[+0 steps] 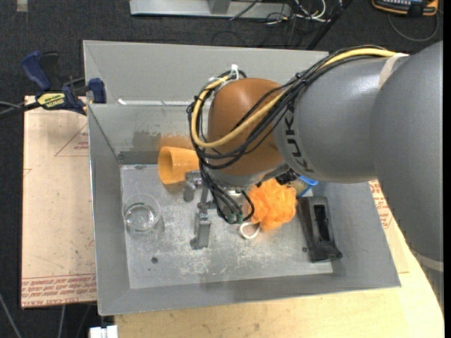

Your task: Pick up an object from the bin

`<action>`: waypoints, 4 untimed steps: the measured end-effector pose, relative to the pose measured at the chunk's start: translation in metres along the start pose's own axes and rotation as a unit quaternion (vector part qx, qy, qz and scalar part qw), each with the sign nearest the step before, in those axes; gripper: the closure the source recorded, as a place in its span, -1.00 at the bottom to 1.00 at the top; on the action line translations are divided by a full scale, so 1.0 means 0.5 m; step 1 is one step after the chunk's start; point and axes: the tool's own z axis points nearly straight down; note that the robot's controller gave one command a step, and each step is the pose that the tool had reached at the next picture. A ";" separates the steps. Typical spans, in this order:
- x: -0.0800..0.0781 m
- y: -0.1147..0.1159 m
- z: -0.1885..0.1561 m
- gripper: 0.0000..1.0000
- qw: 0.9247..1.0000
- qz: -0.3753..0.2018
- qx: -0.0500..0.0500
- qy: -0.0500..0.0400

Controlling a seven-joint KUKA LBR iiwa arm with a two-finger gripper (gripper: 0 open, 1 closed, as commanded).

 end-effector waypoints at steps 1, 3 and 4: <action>-0.004 -0.001 -0.009 -1.00 1.000 0.002 -0.001 -0.004; -0.040 0.131 0.141 -1.00 0.998 0.061 0.000 0.000; -0.002 0.153 0.108 -1.00 0.999 0.046 -0.002 -0.005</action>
Offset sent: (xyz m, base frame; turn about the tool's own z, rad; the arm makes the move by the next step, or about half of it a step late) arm 0.0248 0.0676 -0.0834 0.0993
